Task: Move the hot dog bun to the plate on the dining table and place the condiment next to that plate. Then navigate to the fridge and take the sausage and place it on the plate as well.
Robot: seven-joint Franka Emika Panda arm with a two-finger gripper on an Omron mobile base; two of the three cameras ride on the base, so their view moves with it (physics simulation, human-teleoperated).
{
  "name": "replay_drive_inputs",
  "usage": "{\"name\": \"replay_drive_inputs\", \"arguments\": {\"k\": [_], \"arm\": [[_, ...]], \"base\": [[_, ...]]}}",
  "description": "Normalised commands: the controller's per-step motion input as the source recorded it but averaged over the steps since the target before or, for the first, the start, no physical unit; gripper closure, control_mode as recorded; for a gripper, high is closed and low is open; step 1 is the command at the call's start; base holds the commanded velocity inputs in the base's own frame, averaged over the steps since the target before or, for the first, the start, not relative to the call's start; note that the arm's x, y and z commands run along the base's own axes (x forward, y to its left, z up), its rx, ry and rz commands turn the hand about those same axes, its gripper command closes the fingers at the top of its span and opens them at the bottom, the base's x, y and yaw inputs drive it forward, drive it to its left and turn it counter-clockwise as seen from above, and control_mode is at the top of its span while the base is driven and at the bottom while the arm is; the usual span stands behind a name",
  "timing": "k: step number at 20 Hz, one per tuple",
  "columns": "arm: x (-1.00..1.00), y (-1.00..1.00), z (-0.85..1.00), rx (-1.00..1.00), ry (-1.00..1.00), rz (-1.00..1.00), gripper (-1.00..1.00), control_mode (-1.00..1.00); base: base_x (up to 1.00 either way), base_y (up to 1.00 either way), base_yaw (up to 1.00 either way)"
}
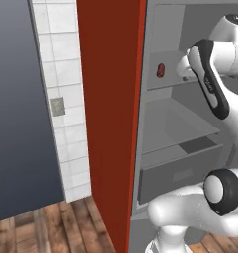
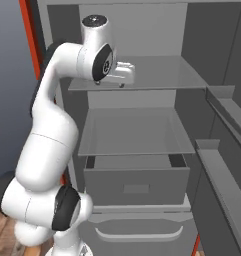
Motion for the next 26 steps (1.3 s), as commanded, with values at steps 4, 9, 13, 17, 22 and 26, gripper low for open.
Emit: {"name": "replay_drive_inputs", "arguments": {"k": [4, 9, 13, 17, 22, 26], "arm": [[0.68, 0.00, 0.16, 0.13, 0.00, -0.08, -1.00, -1.00], [0.49, 0.00, 0.00, 0.02, -0.11, -0.16, -1.00, -1.00], [0.61, 0.22, -0.01, 0.00, -0.08, -0.18, -1.00, -1.00], [0.35, 0.27, -0.20, 0.01, -0.04, -0.08, -1.00, -1.00], [0.31, 0.00, -0.22, 0.05, 0.01, 0.00, -1.00, -1.00], [0.40, 0.00, -0.26, 0.02, 0.03, 0.00, -1.00, -1.00]], "base": [[0.00, 0.00, 0.00], [0.00, 0.00, 0.00], [0.00, 0.00, 0.00], [0.00, 0.00, 0.00], [0.00, 0.00, 0.00], [0.00, 0.00, 0.00]]}}
